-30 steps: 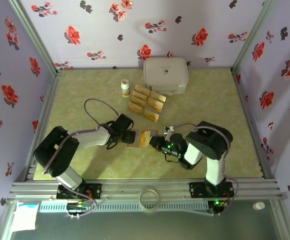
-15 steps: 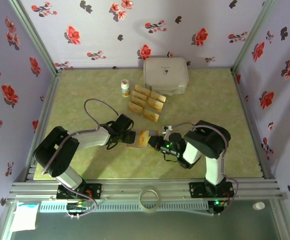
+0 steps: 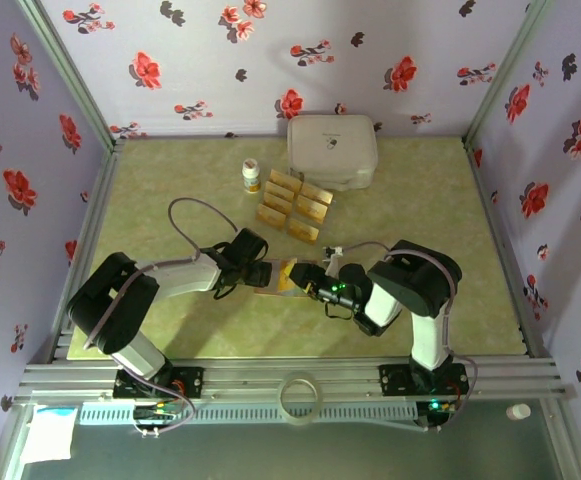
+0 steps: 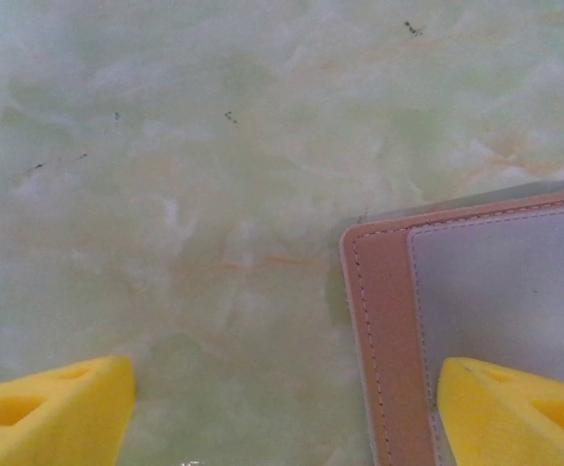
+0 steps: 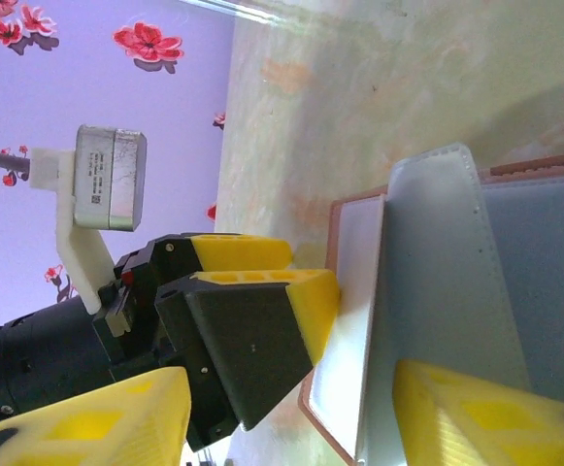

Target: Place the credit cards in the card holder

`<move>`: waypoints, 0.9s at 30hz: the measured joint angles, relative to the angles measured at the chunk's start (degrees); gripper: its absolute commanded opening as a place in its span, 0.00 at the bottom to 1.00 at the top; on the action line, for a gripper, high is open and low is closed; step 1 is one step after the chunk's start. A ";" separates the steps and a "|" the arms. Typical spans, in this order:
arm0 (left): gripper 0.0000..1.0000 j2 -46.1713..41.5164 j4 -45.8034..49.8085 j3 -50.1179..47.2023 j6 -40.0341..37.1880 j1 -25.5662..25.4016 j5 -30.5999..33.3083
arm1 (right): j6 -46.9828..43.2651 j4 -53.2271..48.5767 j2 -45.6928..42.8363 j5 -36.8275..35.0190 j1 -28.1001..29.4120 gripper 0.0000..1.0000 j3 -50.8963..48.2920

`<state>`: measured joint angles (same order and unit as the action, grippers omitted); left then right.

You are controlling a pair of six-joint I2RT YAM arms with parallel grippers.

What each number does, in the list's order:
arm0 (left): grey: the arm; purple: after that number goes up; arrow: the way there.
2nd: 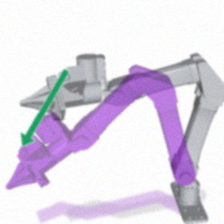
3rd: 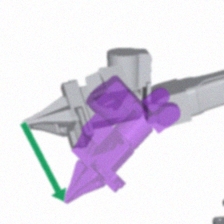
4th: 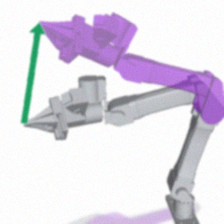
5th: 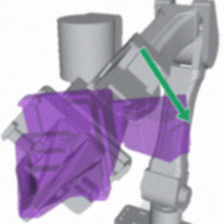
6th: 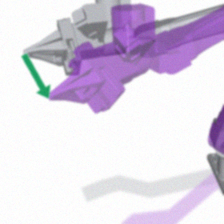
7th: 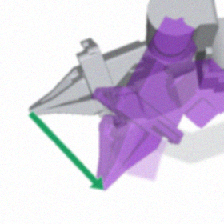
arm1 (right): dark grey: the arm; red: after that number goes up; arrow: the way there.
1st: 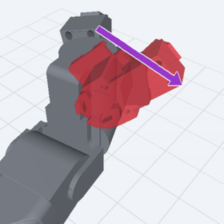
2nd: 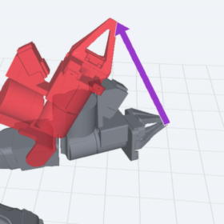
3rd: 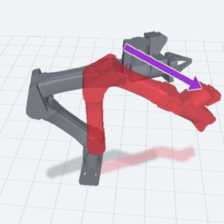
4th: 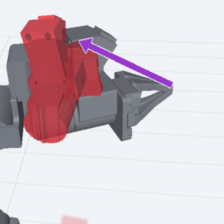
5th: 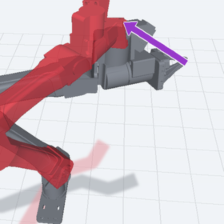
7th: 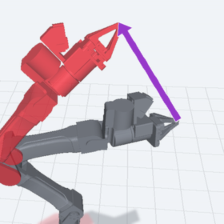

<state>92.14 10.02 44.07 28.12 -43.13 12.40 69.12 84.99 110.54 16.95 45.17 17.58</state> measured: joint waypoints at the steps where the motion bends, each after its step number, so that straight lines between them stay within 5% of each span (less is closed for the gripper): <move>1: 0.83 0.00 0.00 0.00 0.00 0.00 0.02 | 0.04 -0.04 -0.11 0.00 0.00 0.61 0.00; 8: 0.83 -0.07 -0.02 0.00 -0.02 0.02 0.02 | -0.31 -7.45 -4.76 -1.27 0.00 0.64 0.13; 19: 0.83 -0.11 -0.42 0.00 -0.02 0.35 -0.15 | -7.28 -37.38 -17.31 -4.31 0.02 0.66 5.66; 27: 0.83 -0.11 -0.46 0.00 -0.07 0.66 -0.55 | -9.66 -44.98 -18.08 -4.55 0.87 0.66 8.81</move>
<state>92.03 9.56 44.07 28.05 -42.48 11.86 59.46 40.01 92.47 12.40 46.04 26.39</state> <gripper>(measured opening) 0.832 0.663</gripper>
